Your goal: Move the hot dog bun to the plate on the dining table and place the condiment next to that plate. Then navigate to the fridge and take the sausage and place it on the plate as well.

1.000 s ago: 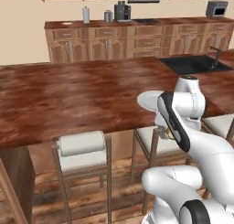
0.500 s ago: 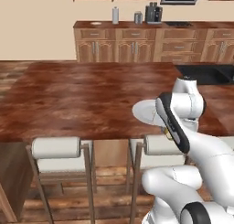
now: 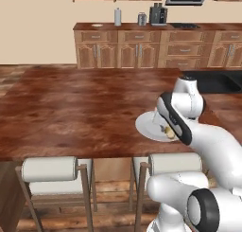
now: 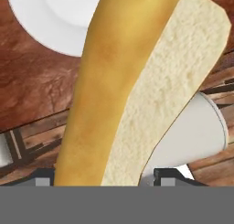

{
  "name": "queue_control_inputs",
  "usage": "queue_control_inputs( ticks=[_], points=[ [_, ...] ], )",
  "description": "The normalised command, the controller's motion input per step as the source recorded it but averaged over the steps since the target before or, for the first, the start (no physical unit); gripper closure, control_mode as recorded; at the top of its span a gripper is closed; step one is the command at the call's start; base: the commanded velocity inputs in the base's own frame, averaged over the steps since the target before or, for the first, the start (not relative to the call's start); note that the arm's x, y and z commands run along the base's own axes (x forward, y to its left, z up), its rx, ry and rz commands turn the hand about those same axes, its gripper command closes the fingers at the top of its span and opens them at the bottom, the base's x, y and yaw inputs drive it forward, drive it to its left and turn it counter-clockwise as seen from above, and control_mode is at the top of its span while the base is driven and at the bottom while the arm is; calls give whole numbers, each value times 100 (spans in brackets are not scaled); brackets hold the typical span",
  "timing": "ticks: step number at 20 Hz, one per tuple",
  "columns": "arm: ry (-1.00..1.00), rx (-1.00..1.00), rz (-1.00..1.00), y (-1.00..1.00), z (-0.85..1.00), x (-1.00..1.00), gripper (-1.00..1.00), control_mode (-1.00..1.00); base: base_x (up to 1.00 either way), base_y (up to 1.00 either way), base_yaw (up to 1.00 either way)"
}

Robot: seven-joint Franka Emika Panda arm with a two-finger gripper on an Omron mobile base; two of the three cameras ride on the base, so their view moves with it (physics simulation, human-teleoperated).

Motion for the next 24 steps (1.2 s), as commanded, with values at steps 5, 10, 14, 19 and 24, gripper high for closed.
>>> queue_control_inputs(
  ticks=[5,10,14,19,24],
  points=[
    [9,0,0,-30,-17,100,100,-100,0,0,0],
    [9,0,0,-40,-46,100,100,-100,0,0,0],
    [9,0,2,-58,-54,98,100,-100,0,0,0],
    [6,0,5,-50,-58,66,100,-100,0,0,0],
    [4,0,5,-37,-65,38,100,-100,0,0,0]
  ],
)
